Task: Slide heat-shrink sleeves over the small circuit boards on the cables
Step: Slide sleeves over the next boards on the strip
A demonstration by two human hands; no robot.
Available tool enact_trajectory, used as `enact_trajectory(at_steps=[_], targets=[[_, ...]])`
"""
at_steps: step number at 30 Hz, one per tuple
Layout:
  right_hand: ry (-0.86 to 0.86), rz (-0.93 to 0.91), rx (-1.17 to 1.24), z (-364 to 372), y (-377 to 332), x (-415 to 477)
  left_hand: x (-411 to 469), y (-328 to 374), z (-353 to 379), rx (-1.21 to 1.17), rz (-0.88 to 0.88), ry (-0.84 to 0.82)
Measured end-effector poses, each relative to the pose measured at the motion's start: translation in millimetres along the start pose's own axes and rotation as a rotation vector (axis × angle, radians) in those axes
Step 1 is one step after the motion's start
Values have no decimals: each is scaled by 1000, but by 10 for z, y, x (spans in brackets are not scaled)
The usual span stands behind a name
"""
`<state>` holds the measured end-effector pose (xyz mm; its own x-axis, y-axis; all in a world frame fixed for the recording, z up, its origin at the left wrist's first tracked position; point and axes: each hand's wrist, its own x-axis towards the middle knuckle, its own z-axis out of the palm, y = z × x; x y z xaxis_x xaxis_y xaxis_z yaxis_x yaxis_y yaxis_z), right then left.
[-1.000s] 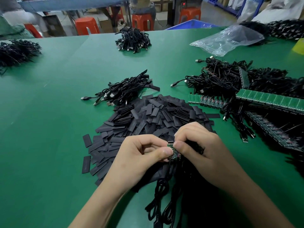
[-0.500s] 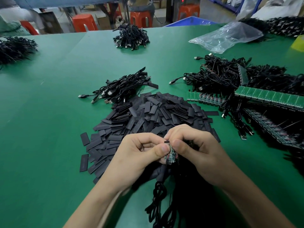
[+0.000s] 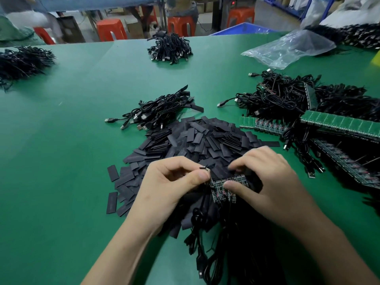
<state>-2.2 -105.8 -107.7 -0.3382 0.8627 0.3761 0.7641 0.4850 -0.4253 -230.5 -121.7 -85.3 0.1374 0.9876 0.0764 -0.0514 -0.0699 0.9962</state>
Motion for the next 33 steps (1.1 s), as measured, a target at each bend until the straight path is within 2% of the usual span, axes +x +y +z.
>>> enact_trajectory(at_steps=[2,7,10,12,14,16,18,20,23,29,33], targets=[[48,-6,31,-14,-27,-3,5,-23,21,47,31,34],[9,-53,388,93,-331,-27,-17,-76,105,74,97,56],[40,34,484,106,-402,-37,0,-129,78,290,205,99],[47,141,738,40,-385,-31,29,-181,10,587,262,162],[71,248,1177,-57,-353,-2,40,-222,-38,840,216,175],[107,357,1552,-120,-306,39,32,-251,-65,953,158,170],[193,454,1752,-175,-214,67,19,-263,-73,990,154,170],[263,483,1831,-231,-110,74,17,-261,-63,1030,157,153],[213,456,1706,-252,-17,63,26,-274,-46,1054,139,129],[-141,404,977,-28,-116,4,31,-289,-46,1025,165,152],[-148,297,704,53,-192,-24,56,-242,-128,829,141,151]])
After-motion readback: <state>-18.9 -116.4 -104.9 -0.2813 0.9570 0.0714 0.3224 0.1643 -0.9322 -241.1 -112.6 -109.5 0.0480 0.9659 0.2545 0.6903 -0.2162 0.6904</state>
